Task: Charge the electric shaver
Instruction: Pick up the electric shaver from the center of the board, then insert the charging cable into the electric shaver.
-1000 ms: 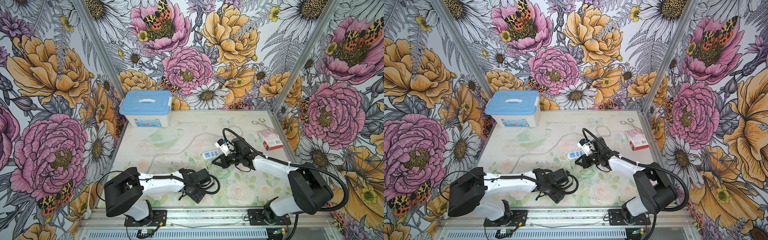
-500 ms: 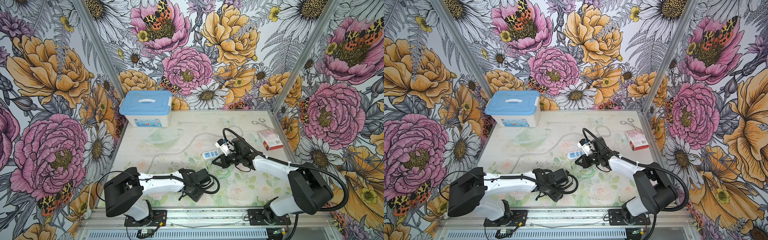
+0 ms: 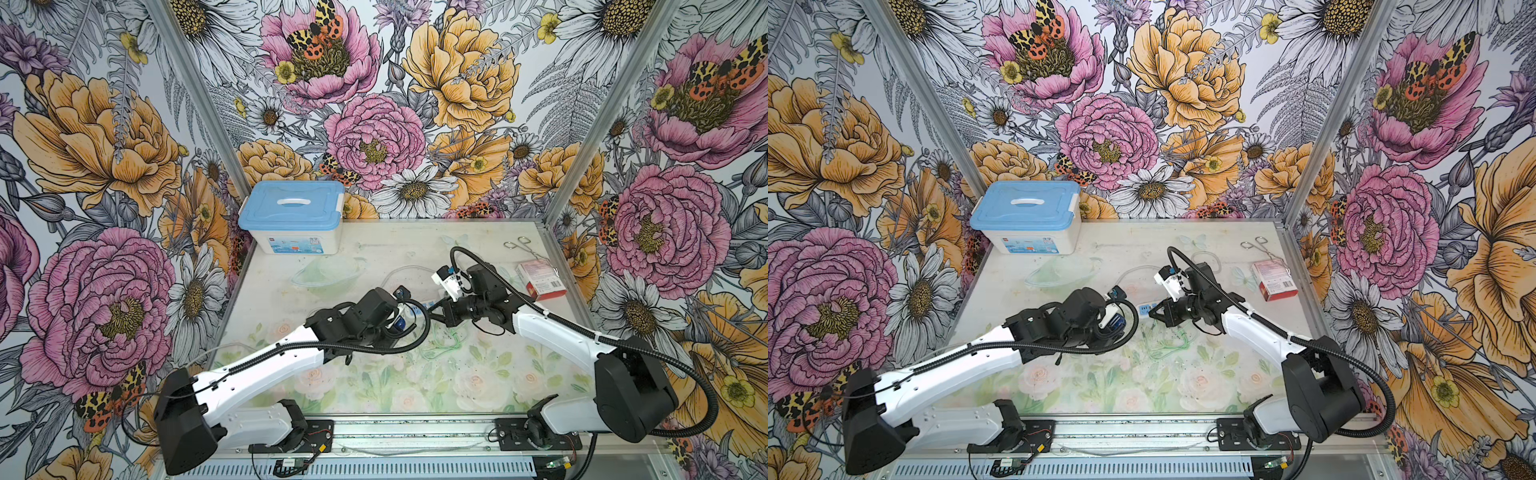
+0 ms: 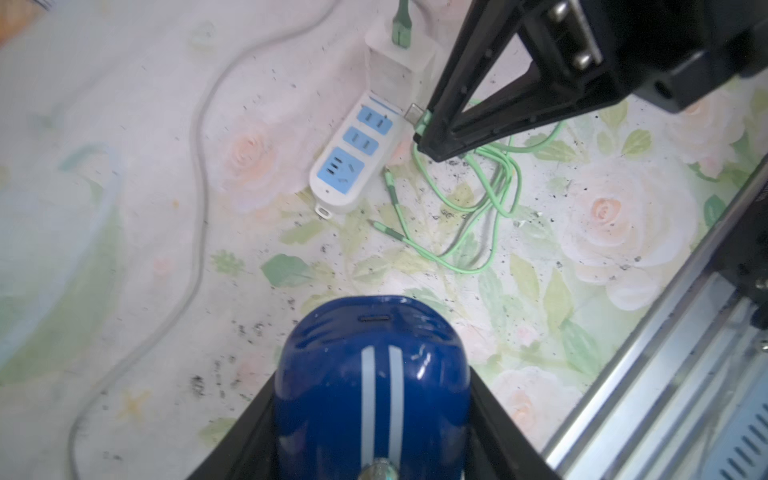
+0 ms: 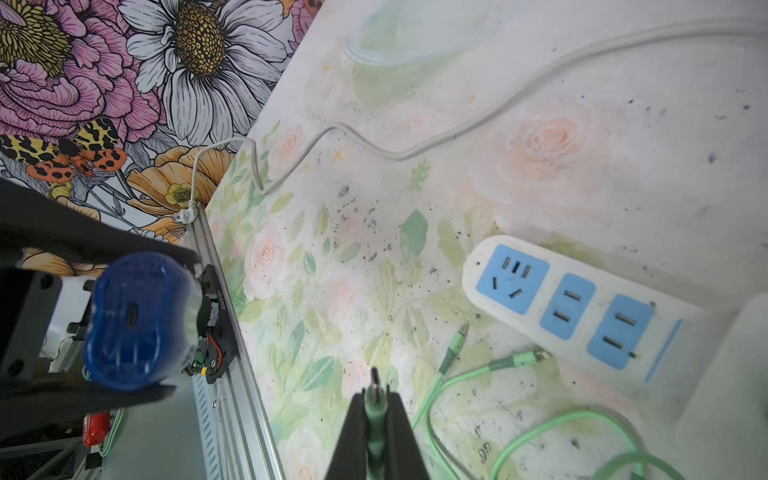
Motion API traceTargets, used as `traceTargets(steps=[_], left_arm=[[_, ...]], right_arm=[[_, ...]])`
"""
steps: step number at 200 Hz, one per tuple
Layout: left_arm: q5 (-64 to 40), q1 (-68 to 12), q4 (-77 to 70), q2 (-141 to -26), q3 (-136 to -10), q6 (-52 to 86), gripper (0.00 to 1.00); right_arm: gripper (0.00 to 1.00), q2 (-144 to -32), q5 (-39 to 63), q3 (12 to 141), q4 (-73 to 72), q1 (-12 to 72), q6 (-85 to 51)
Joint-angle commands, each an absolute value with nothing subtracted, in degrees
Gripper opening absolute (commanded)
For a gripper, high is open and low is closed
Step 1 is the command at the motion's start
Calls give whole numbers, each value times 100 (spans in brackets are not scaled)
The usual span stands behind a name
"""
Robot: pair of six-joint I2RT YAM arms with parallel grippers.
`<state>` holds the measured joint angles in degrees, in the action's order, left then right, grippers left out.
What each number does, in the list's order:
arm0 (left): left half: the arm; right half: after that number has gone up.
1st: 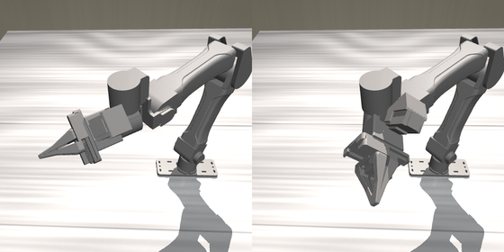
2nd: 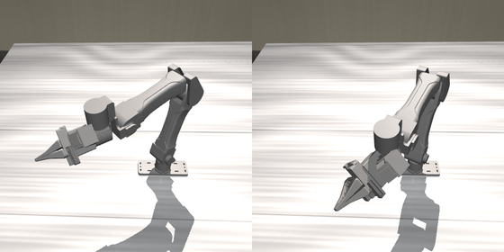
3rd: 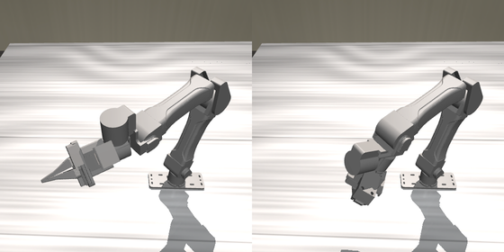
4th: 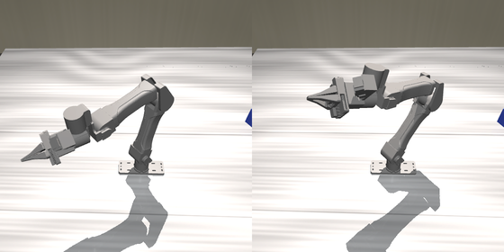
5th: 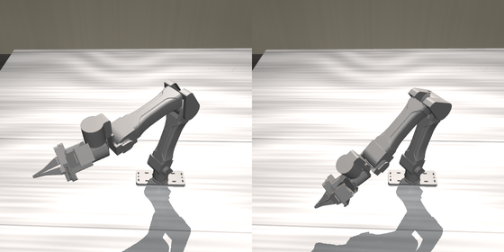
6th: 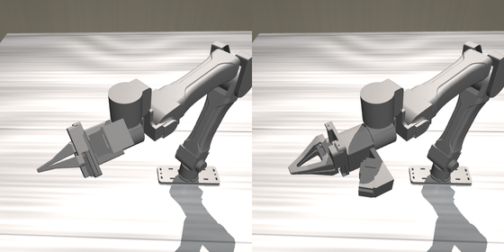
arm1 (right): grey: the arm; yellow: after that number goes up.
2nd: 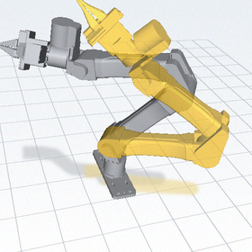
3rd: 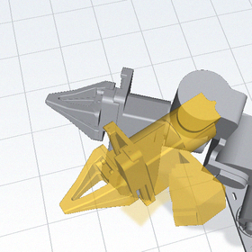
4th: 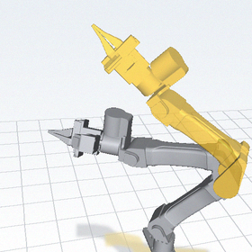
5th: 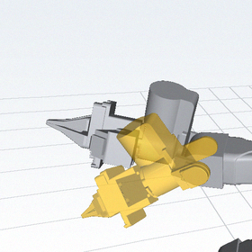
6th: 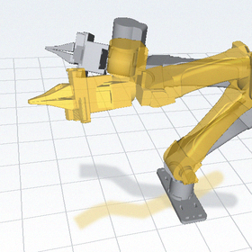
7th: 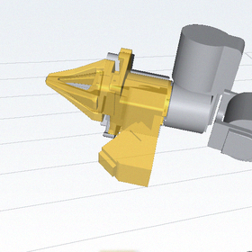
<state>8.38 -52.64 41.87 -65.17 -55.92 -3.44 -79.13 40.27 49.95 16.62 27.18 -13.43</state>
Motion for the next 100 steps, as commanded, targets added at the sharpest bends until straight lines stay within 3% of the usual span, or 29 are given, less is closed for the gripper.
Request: traceTargets(steps=[1, 45, 100], left_arm=[[941, -5221, 4269, -6282, -5157, -2210, 0], [575, -5293, 3984, -5596, -4324, -3094, 0], [235, -5174, 3990, -5894, -4376, -3646, 0]], right_arm=[[0, -7708, 4072, 5384, 2393, 2803, -930], [0, -7821, 4295, 5787, 3672, 3114, -269], [0, -8416, 4467, 6284, 4482, 3663, 174]])
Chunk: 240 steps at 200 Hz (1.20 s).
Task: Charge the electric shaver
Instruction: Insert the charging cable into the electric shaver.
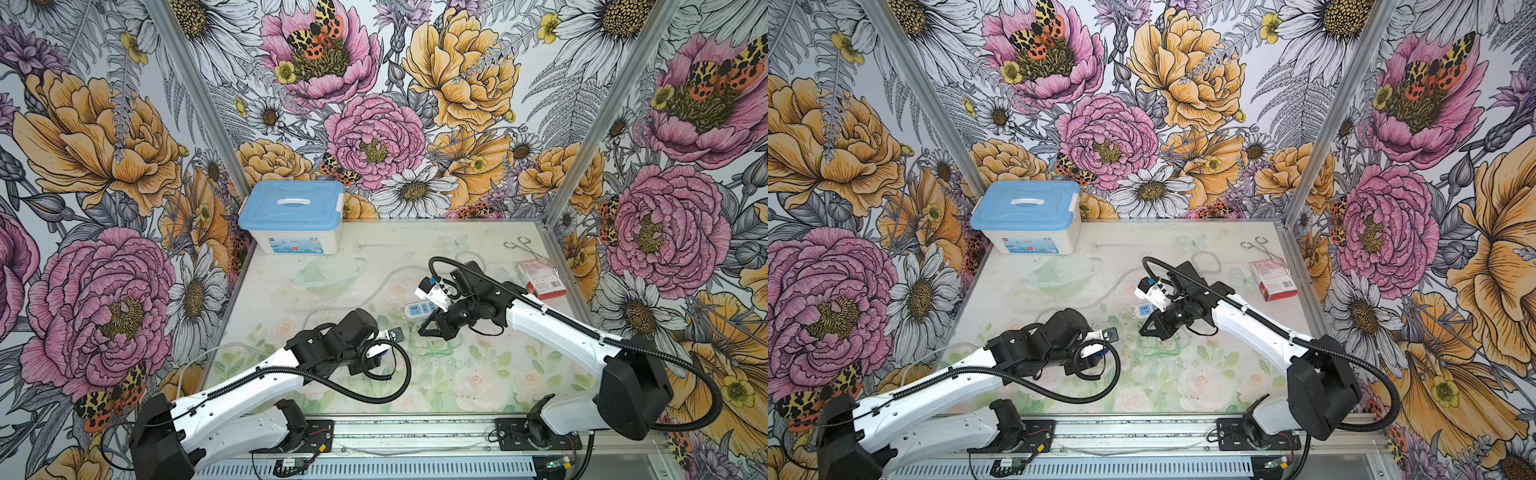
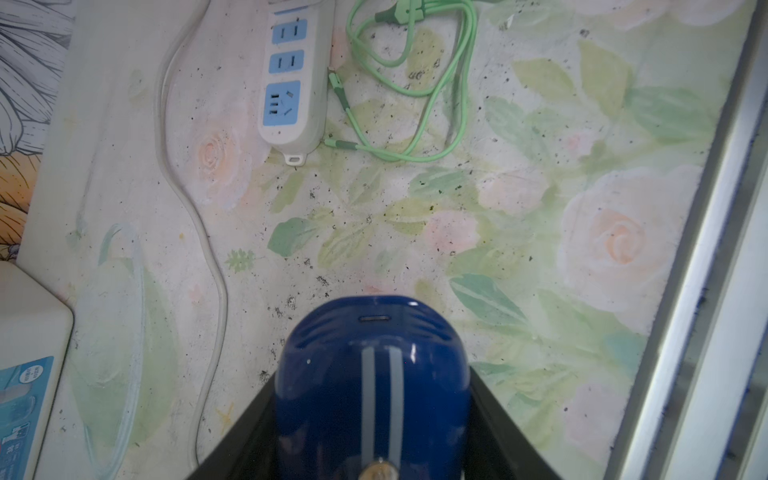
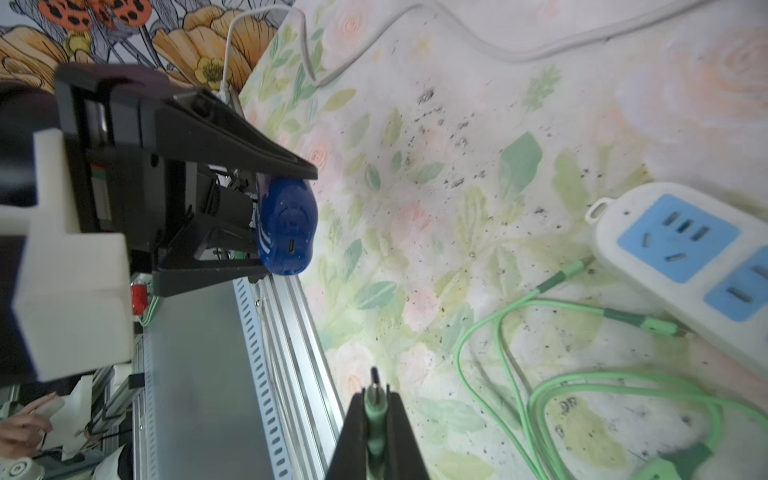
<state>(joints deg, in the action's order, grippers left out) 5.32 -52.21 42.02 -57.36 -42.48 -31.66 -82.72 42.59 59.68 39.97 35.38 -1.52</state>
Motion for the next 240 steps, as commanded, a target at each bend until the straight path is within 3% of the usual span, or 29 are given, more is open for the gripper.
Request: traceTargets(steps=[1, 146, 240], left_arm=[[228, -5171, 3990, -5909, -4381, -3656, 0], [-275, -5264, 3836, -6347, -4692, -4421, 0], [2, -5414, 3825, -6275, -4736, -4672, 0]], right_arm=[[0, -8422, 4470, 6288, 4482, 3669, 179], [0, -9439, 4870, 6987, 4482, 4322, 176], [0, -9675, 4948, 6992, 4483, 4395, 162]])
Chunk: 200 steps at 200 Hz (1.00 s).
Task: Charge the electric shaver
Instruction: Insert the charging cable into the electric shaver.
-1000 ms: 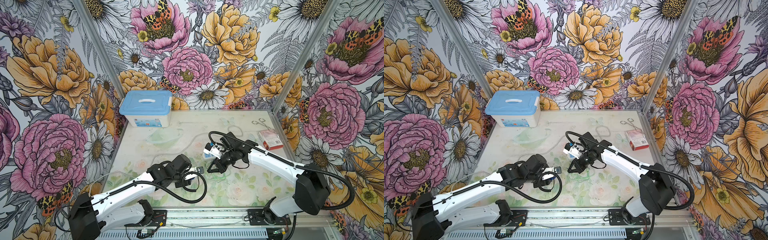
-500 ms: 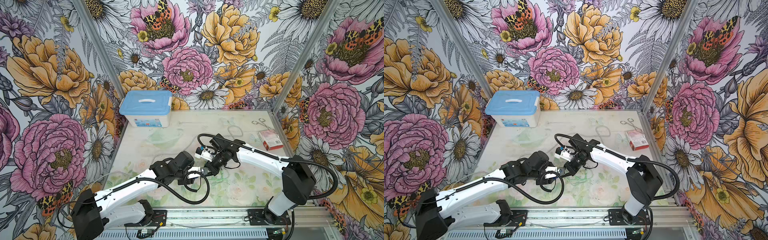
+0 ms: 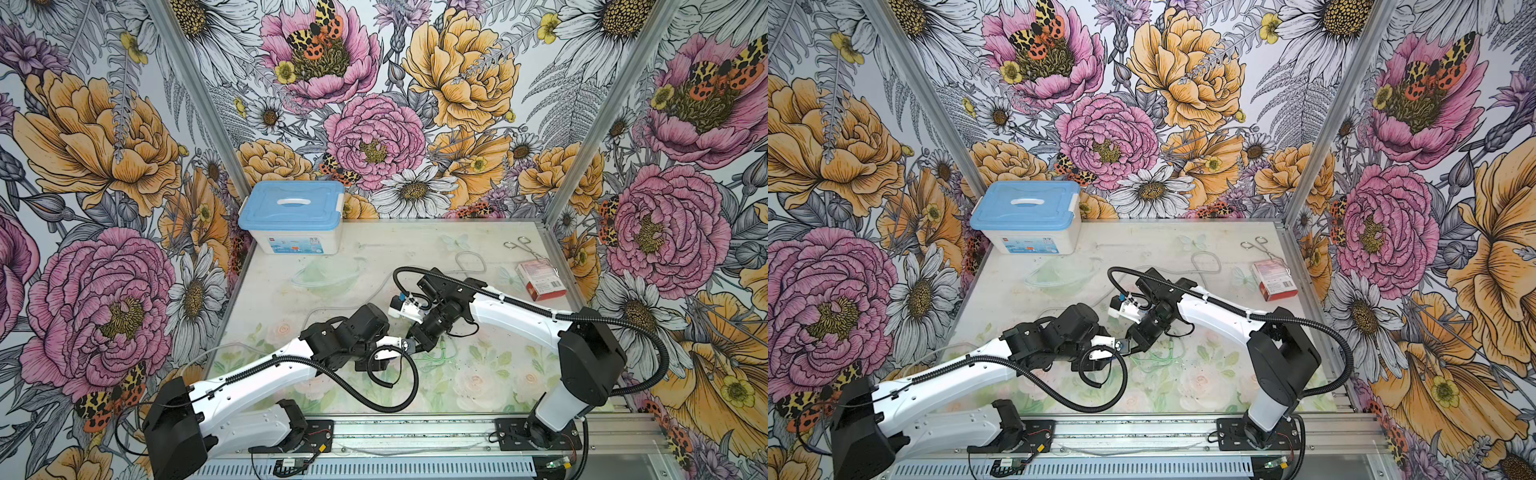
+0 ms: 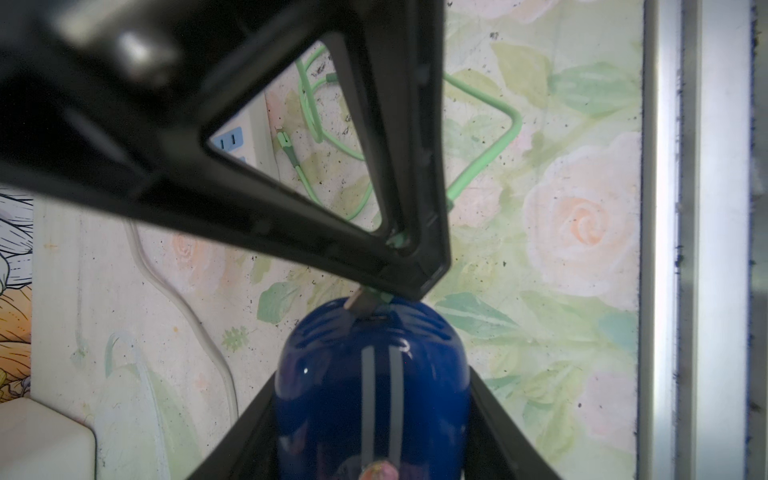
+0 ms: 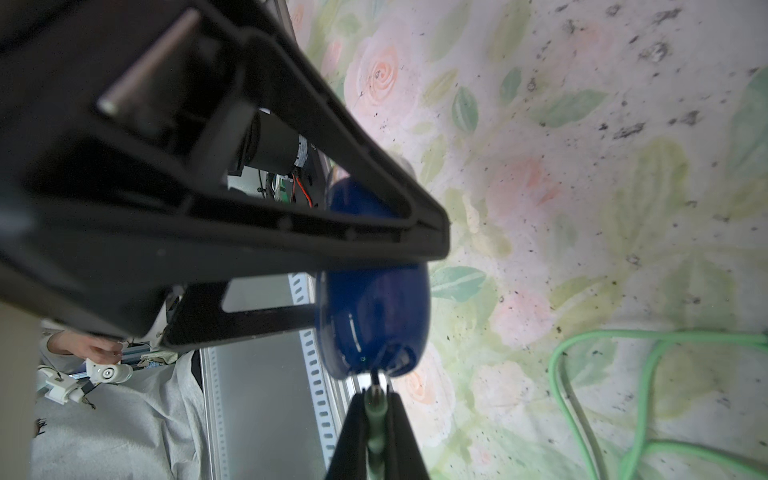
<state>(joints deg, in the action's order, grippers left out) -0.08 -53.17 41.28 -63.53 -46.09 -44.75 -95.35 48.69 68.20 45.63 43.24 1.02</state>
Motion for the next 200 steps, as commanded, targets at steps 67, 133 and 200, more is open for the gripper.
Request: traceTargets(steps=[67, 133, 200], left_arm=[[391, -5480, 3738, -6170, -4664, -4904, 0], [578, -5786, 3718, -6136, -4679, -5165, 0], [555, -6264, 3732, -6310, -4790, -5465, 0]], right_arm=[[0, -9760, 4992, 6979, 4480, 4478, 132], [0, -9868, 4974, 7066, 4482, 4504, 133], [0, -9986, 4948, 7154, 4518, 4509, 170]])
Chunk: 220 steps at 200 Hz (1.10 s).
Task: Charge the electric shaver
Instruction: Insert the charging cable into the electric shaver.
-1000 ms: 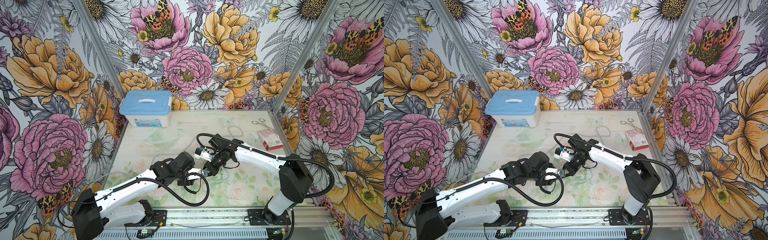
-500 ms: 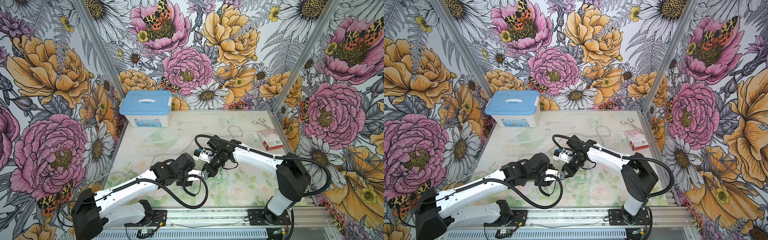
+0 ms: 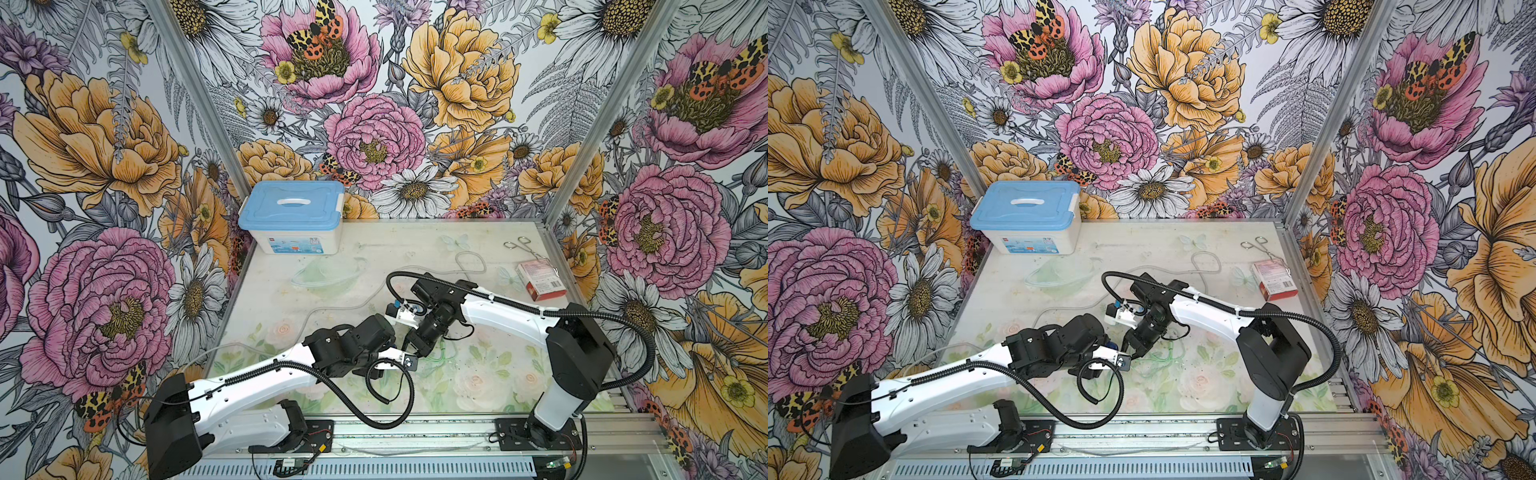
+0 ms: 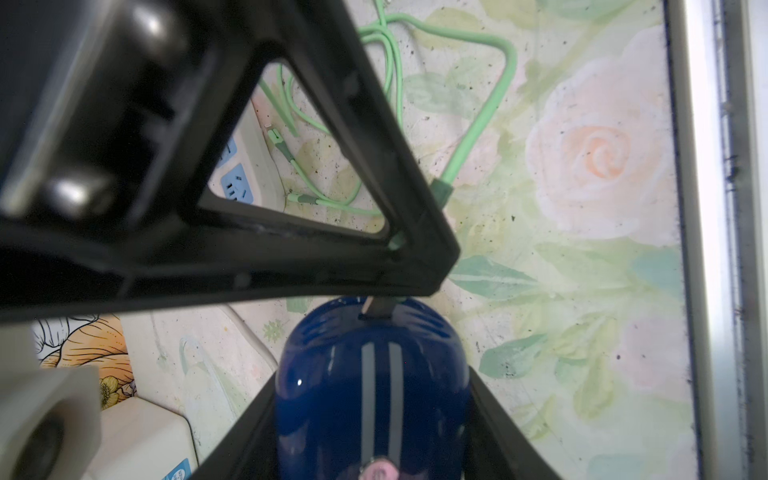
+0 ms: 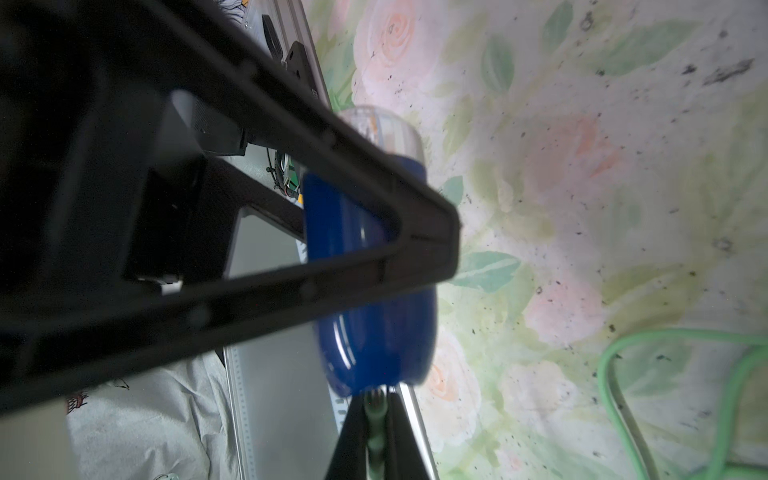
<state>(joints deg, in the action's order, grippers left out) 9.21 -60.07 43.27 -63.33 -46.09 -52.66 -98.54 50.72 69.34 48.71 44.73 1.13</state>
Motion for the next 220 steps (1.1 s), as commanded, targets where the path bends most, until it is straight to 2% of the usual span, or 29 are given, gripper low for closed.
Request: traceTargets(steps=[1, 45, 220], left_arm=[[554, -6265, 3734, -6315, -4790, -5470, 0], [537, -6571, 3724, -6450, -4850, -5543, 0], [113, -6869, 3433, -6628, -5081, -5307, 0]], right_arm=[[0, -9985, 4944, 7154, 4518, 4509, 173], [0, -10045, 4914, 7255, 4553, 4510, 206], [0, -10516, 5039, 7713, 4561, 4505, 567]])
